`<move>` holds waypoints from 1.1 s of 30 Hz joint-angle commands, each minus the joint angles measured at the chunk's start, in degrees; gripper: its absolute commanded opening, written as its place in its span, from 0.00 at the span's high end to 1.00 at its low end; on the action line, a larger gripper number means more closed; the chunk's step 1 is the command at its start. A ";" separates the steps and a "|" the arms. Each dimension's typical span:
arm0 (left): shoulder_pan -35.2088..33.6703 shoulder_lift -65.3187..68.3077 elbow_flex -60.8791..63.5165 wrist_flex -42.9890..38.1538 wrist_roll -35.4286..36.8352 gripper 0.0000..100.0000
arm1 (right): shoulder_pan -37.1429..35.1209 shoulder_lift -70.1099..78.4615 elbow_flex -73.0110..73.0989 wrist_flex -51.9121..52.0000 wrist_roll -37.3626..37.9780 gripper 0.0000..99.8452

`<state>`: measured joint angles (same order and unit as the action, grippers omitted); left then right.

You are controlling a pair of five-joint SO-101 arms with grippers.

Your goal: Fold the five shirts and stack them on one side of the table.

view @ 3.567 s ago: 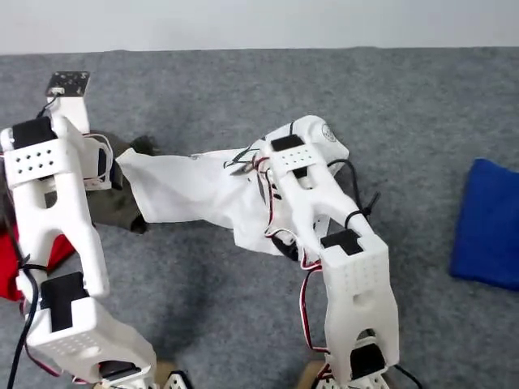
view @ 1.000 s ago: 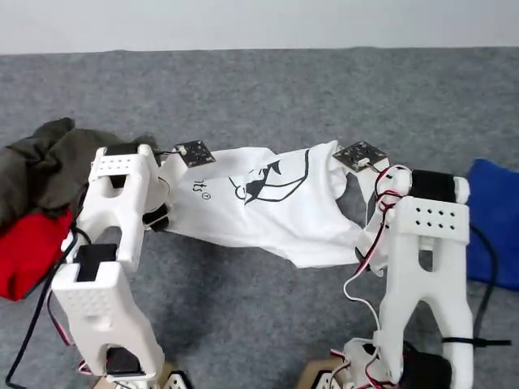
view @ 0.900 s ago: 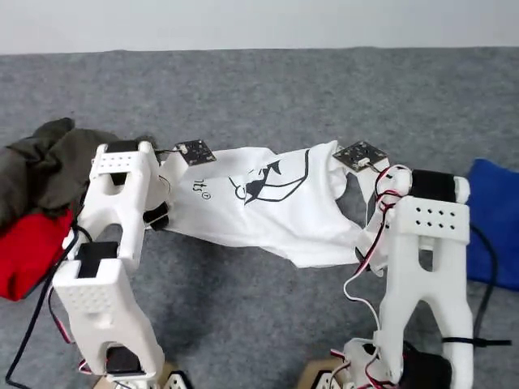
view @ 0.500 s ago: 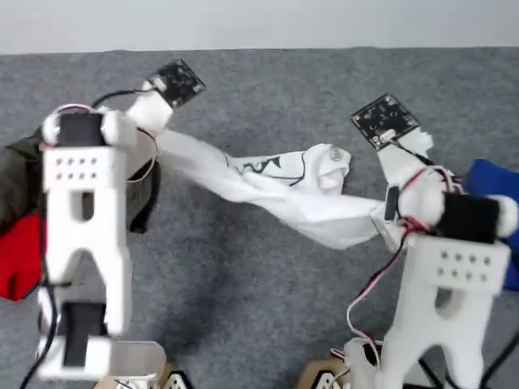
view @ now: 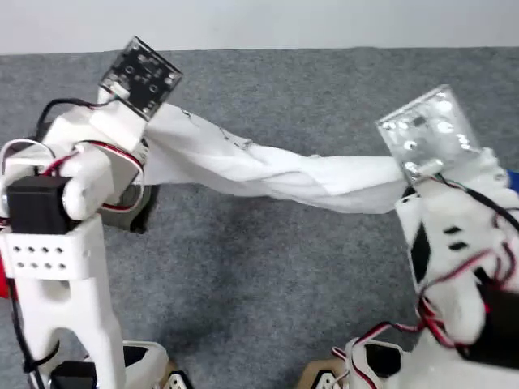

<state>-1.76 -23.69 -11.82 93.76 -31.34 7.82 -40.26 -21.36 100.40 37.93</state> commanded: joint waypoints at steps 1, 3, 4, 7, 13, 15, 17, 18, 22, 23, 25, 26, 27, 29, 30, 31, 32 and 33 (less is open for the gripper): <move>2.90 -1.41 -1.80 5.54 -0.62 1.00 | 3.38 -0.48 -5.45 -0.22 -0.88 0.99; 3.69 -1.67 -0.57 6.86 -2.20 1.00 | 4.35 -0.75 -5.45 -0.75 0.18 0.99; 3.78 -1.85 0.84 6.77 -2.29 1.00 | 4.35 -0.57 -5.45 -0.66 0.26 0.99; 3.60 -1.85 7.16 6.86 -2.29 1.00 | 4.26 -0.13 -4.92 -0.22 0.26 0.99; 4.04 -1.32 29.32 6.68 -10.90 1.00 | 2.77 -0.13 3.16 -0.31 3.78 0.99; 4.13 -1.23 37.41 6.24 -16.26 1.00 | 2.15 -0.22 6.68 -0.31 4.92 0.99; 3.96 -1.23 43.82 4.04 -19.16 0.99 | 1.01 -0.22 10.20 -0.48 5.45 0.99; 3.87 -1.23 46.46 2.46 -19.60 0.99 | 0.31 -0.22 11.96 -0.66 5.45 0.99; 4.04 -1.23 53.76 -6.15 -20.22 0.99 | -2.51 -0.22 17.93 -0.92 5.27 0.99; 4.13 -1.23 54.55 -7.82 -20.22 0.97 | -3.12 -0.22 18.90 -0.92 5.19 0.99; 4.13 -1.23 55.16 -9.58 -20.04 0.92 | -3.82 -0.22 20.13 -0.92 5.19 0.99; 4.13 -1.23 55.34 -9.85 -19.96 0.89 | -3.82 -0.22 20.48 -0.92 5.10 0.99; 4.13 -1.23 55.34 -9.93 -19.96 0.87 | -3.82 -0.22 20.57 -0.92 5.10 0.99; 4.13 -1.23 55.43 -10.02 -19.96 0.86 | -3.74 -0.22 20.75 -0.84 5.10 0.99; 4.48 -1.23 55.52 -10.02 -19.96 0.86 | -3.65 -0.22 20.75 -0.75 5.10 0.99; 5.10 -1.23 55.78 -9.85 -19.96 0.86 | -3.65 -0.22 20.75 -0.57 5.10 0.99; 5.80 -1.23 56.40 -9.76 -19.96 0.86 | -3.65 -0.22 20.75 -0.57 5.10 0.99; 6.86 -1.23 57.27 -9.76 -19.96 0.86 | -3.65 -0.22 20.75 -0.48 5.10 0.99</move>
<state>2.99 -24.13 44.62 84.62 -50.86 4.66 -40.18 -0.26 100.13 42.86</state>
